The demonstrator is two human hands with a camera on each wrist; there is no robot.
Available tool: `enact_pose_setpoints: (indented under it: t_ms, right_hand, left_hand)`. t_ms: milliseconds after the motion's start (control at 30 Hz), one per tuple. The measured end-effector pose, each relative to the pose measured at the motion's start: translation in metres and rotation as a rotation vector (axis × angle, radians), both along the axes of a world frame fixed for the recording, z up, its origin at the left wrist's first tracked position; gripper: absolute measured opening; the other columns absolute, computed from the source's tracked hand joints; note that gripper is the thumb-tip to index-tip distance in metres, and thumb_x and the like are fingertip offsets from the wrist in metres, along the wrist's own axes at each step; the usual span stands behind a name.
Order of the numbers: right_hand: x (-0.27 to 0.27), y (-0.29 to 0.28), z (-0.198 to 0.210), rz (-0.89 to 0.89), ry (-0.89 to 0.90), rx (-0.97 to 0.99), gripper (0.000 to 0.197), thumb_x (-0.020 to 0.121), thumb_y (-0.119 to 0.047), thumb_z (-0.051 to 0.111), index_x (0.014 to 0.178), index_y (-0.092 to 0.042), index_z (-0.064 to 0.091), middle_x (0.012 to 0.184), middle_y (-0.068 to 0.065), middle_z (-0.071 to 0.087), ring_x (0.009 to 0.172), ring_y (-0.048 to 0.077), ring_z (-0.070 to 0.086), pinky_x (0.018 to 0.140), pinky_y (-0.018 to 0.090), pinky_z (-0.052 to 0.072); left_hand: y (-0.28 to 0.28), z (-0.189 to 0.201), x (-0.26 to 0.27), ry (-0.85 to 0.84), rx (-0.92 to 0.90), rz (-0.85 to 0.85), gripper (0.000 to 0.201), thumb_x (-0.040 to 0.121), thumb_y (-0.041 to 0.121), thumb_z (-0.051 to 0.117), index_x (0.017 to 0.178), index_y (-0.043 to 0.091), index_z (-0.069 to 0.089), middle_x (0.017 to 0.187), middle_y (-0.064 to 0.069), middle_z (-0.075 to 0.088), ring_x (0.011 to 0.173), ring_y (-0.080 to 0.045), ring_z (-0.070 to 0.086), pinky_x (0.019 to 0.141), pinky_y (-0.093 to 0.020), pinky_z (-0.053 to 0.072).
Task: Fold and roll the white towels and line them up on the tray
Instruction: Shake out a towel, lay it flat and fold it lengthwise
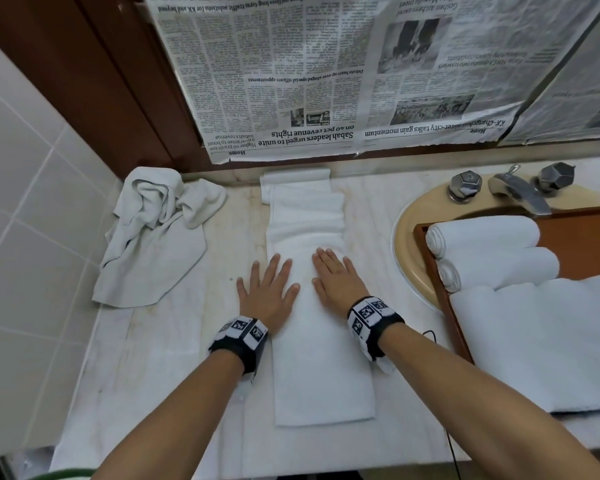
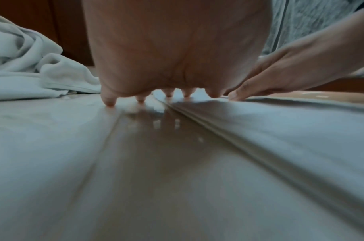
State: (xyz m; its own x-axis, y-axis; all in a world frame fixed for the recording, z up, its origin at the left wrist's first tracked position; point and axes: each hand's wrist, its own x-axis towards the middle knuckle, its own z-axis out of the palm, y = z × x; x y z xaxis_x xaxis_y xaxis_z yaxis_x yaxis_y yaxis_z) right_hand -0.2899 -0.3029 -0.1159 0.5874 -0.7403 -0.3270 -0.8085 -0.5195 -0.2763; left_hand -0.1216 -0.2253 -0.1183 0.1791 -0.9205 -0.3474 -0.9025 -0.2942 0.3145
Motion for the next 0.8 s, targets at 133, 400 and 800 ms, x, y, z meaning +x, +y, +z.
enact_pose_setpoints:
  t_ms: [133, 400, 800]
  right_hand:
    - [-0.023, 0.045, 0.007, -0.011, -0.16, -0.012, 0.062, 0.102, -0.027, 0.041, 0.156, -0.007, 0.017, 0.164, 0.007, 0.011, 0.152, 0.021, 0.008, 0.121, 0.038, 0.003]
    - [-0.086, 0.17, 0.003, 0.007, -0.309, -0.16, 0.033, 0.077, -0.026, 0.065, 0.109, -0.018, 0.065, 0.115, 0.002, 0.06, 0.098, 0.022, 0.06, 0.08, 0.034, 0.054]
    - [-0.11, 0.239, 0.011, 0.038, -0.134, -0.153, 0.04, 0.067, -0.035, 0.068, 0.105, -0.023, 0.061, 0.104, -0.004, 0.057, 0.086, 0.016, 0.059, 0.064, 0.027, 0.054]
  left_hand:
    - [0.045, 0.004, -0.007, 0.026, -0.082, -0.064, 0.078, 0.084, 0.07, 0.009, 0.157, 0.041, 0.008, 0.165, 0.016, -0.002, 0.153, -0.02, -0.002, 0.12, -0.054, 0.006]
    - [0.142, 0.002, -0.025, 0.152, -0.18, -0.19, 0.065, 0.082, 0.064, 0.046, 0.137, 0.031, 0.051, 0.143, 0.008, 0.041, 0.127, -0.019, 0.041, 0.094, -0.035, 0.037]
    - [0.208, 0.011, -0.048, 0.064, -0.178, -0.511, 0.049, 0.081, 0.063, 0.049, 0.122, 0.039, 0.051, 0.133, 0.017, 0.044, 0.122, -0.012, 0.038, 0.096, -0.034, 0.029]
